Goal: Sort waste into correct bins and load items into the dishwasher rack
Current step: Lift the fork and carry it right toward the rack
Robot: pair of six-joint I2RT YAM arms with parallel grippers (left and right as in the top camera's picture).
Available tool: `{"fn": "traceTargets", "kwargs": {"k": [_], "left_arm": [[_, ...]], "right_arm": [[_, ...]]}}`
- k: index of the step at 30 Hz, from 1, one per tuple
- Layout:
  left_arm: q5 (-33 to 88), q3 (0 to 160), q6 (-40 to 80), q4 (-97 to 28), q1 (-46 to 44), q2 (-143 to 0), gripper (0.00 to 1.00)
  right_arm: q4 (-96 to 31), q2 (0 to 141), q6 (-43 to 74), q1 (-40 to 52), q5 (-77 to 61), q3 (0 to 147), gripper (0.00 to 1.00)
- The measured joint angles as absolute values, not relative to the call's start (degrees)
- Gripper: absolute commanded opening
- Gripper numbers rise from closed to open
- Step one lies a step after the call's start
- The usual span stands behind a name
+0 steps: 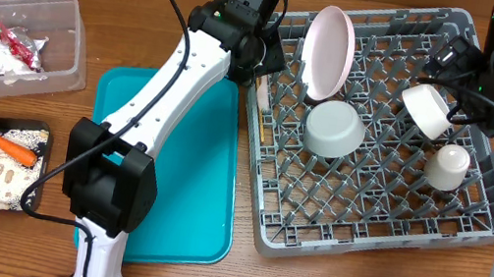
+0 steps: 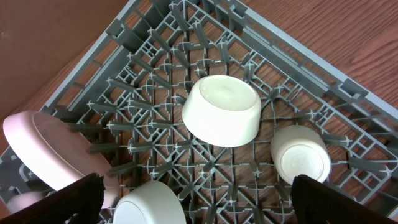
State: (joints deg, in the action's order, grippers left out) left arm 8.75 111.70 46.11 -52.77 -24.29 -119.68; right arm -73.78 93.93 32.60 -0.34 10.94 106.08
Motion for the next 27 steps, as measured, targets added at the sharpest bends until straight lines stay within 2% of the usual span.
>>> {"fn": "traceTargets", "kwargs": {"k": [4,10,14,27], "left_arm": [[7.8,111.7,45.9,-52.8,-24.3,-119.7,0.84],[8.0,111.7,44.0,-52.8,-24.3,-119.7,0.79],[9.2,111.7,41.7,-55.2,-24.5,-119.7,0.82],[10.0,111.8,38.5,-72.7,-27.3,-119.7,0.81]], "right_arm": [[-73.8,93.9,32.6,-0.3,10.9,106.1,1.0],[-73.8,93.9,32.6,-0.3,10.9,106.1,1.0],[-73.7,93.9,32.6,-0.3,10.9,106.1,1.0],[-73.8,93.9,32.6,-0.3,10.9,106.1,1.0]]}}
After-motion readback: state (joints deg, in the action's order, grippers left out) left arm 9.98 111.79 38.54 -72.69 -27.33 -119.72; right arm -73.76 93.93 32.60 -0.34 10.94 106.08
